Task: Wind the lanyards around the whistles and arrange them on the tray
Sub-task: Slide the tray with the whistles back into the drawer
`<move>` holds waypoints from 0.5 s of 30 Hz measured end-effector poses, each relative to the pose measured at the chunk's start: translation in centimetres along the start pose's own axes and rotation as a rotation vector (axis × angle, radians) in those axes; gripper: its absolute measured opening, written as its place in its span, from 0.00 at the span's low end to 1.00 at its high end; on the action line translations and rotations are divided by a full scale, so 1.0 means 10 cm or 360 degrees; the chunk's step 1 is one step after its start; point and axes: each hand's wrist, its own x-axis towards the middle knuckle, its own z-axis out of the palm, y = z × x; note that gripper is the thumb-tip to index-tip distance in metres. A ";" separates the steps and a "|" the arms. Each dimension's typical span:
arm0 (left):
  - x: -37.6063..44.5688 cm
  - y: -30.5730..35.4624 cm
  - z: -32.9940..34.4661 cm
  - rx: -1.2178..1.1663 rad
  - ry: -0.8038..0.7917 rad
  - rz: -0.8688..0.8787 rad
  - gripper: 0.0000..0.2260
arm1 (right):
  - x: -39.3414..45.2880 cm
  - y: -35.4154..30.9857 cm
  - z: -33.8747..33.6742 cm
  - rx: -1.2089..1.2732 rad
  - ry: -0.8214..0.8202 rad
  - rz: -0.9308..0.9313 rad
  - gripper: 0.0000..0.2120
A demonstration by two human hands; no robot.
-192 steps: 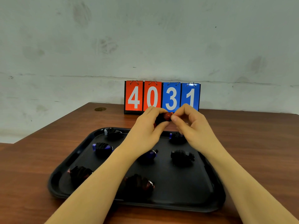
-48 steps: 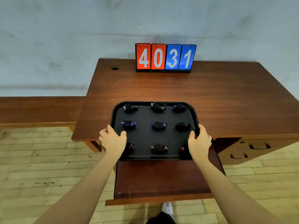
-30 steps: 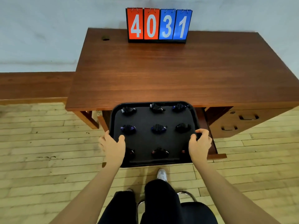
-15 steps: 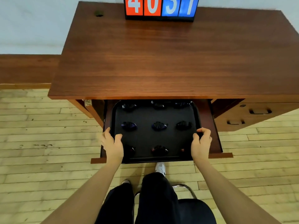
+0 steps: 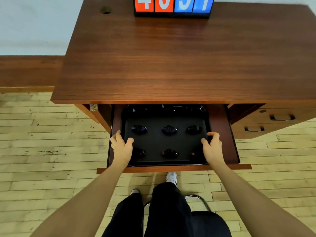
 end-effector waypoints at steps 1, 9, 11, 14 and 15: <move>0.01 -0.01 -0.01 0.0013 -0.0034 -0.0002 0.27 | 0.00 0.00 -0.01 -0.0053 -0.0017 -0.0006 0.14; -0.29 0.03 -0.12 0.0598 0.0087 0.0340 0.27 | -0.31 -0.01 0.01 -0.0685 0.0078 -0.0490 0.19; -0.45 -0.02 -0.12 0.0731 0.0062 0.0652 0.21 | -0.42 0.00 0.04 -0.0752 -0.0050 -0.0660 0.16; -0.58 -0.09 -0.08 0.1029 -0.0290 0.0890 0.20 | -0.56 -0.02 0.13 -0.0914 -0.0379 -0.0827 0.19; -0.60 -0.12 -0.05 0.1174 -0.0385 0.0913 0.20 | -0.58 -0.01 0.17 -0.1014 -0.0462 -0.0855 0.20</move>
